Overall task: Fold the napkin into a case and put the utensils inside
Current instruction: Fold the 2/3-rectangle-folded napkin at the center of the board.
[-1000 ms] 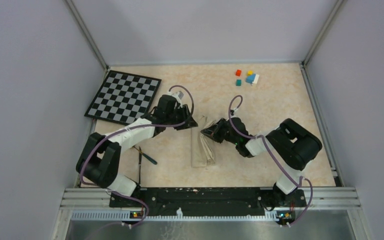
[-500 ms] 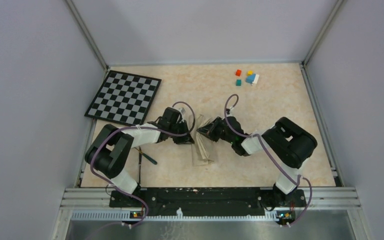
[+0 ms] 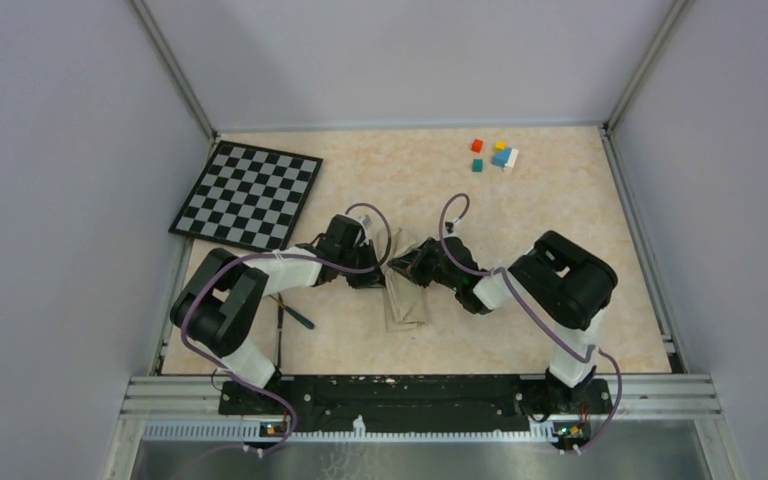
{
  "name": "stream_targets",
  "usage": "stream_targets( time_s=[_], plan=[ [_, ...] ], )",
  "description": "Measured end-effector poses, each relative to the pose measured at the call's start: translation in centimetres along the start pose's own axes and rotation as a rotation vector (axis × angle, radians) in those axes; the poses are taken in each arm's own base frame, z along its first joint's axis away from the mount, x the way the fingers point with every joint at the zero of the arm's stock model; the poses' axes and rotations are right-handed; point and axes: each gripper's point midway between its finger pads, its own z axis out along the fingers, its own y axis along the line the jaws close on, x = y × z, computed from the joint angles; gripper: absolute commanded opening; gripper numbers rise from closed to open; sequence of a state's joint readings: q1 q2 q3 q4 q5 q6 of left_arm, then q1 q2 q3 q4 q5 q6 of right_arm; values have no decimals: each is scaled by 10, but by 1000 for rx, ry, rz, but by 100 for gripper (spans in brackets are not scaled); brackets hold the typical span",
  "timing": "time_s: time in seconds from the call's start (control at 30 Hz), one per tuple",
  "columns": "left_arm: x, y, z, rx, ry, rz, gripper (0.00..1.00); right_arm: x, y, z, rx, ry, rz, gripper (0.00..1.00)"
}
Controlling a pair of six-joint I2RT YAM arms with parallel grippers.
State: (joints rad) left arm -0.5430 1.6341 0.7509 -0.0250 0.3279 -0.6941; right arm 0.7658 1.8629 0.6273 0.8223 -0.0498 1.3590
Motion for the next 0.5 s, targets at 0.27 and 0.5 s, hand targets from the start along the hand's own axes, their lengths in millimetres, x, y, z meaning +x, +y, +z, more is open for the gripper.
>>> stream_targets(
  time_s=[0.27,0.5],
  plan=[
    [-1,1,-1,-7,-9,22,18,2,-9,9,9,-16,32,0],
    [-6,2,-19,-41,-45,54,55,0,-11,12,2,-30,47,0]
  ],
)
